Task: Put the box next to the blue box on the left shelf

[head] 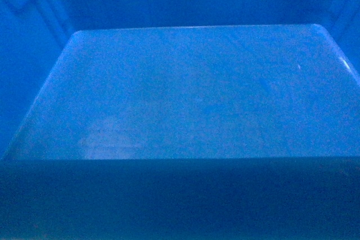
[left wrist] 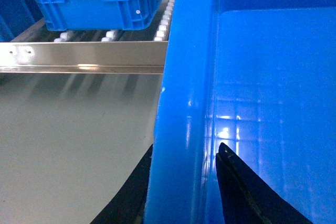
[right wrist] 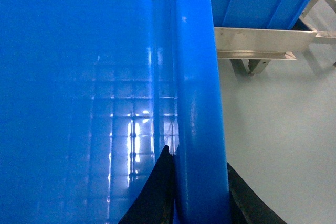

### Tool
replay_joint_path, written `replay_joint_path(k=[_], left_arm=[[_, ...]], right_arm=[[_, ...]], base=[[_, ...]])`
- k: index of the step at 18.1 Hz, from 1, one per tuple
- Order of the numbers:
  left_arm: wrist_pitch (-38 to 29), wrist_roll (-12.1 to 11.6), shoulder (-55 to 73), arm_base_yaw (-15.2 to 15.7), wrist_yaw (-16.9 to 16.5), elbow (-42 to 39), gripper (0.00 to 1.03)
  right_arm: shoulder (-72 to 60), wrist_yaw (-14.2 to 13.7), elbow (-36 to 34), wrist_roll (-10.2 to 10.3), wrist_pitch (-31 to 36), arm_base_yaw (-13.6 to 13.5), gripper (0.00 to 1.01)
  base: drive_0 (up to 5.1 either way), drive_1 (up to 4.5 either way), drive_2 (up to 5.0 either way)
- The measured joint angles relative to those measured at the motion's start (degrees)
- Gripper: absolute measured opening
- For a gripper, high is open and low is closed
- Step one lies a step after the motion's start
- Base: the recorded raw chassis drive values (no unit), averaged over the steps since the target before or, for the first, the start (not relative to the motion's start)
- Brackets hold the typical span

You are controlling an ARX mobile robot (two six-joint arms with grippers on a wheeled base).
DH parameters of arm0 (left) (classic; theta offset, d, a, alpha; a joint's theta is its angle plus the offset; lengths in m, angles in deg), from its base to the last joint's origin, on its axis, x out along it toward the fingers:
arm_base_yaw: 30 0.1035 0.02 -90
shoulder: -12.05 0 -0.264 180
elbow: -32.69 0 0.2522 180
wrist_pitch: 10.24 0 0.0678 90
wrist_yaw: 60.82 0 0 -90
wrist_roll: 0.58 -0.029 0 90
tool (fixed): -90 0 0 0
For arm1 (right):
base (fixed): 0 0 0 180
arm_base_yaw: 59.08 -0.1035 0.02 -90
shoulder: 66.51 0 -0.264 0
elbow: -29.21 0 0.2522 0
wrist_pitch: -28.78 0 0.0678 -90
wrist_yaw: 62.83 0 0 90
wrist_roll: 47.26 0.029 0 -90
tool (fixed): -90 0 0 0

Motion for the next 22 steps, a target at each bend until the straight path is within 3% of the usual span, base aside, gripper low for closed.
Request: replay_joint_path(k=[22], left_arm=[[0.0,-0.1,0.1,0.0,0.0,0.0,0.3]], right_arm=[[-0.2,0.0,0.0,0.0,0.0,0.0,0.12]], base=[[0.0,0.0,0.0]])
